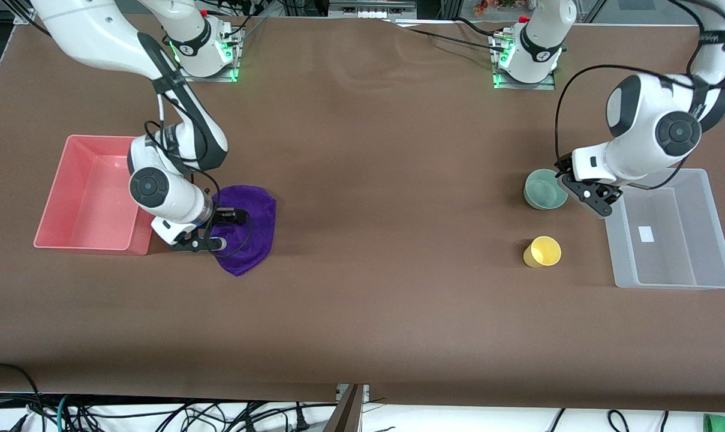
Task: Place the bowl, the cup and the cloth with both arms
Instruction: 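Grasp the purple cloth with the right gripper while the left gripper reaches the bowl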
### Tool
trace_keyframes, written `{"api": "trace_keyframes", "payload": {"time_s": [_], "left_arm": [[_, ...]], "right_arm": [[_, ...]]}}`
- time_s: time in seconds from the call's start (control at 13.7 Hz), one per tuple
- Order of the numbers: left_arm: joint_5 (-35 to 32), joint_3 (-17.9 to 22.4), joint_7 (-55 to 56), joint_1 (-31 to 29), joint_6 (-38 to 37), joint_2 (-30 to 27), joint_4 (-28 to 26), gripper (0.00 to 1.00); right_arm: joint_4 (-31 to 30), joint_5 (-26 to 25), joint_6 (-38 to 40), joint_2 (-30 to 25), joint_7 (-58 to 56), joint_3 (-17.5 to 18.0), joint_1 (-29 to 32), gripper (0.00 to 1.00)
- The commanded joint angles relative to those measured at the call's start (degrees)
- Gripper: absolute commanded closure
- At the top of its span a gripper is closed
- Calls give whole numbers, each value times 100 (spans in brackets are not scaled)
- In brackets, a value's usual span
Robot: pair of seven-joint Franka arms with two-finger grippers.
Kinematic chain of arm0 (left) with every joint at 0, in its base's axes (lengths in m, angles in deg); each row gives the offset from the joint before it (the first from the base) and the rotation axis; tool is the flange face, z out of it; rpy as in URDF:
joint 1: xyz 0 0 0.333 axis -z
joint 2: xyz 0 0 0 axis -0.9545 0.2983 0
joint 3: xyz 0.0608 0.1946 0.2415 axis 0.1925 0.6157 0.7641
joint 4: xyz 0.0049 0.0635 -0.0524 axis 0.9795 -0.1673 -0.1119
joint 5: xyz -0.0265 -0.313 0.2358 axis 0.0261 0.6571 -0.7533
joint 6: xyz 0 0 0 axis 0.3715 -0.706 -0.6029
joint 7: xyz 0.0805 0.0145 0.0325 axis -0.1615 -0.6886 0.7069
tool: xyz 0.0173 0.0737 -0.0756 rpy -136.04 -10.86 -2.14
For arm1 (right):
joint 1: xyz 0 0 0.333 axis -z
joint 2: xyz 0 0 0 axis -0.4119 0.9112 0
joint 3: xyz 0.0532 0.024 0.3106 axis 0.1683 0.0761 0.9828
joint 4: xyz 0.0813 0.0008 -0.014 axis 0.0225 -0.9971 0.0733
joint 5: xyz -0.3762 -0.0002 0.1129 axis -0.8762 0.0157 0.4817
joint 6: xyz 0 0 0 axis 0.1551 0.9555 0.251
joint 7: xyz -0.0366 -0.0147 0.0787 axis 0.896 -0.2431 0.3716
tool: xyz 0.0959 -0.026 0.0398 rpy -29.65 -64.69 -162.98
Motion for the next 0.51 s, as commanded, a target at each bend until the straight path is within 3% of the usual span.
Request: {"api": "trace_keyframes", "payload": {"time_s": [0.0, 0.07, 0.22, 0.29, 0.44], "left_arm": [[-104, -52, -524, -178, 657, 486, -111, 0], [-112, -43, -604, -187, 955, 556, -260, 0], [-427, -52, -604, -187, 1562, 653, -567, 0], [-524, -52, -604, -196, 1817, 723, -647, 0], [-525, -52, -604, -196, 2056, 916, -683, 3]], "right_arm": [[-65, -140, -297, 188, 152, 14, 11, 0], [-66, -131, -298, 223, 152, 14, 11, 5], [-57, -131, -254, 241, 134, 14, 20, 73], [-57, -131, -245, 241, 82, 14, 11, 97], [-39, -131, -219, 232, 20, 14, 11, 100]]}}
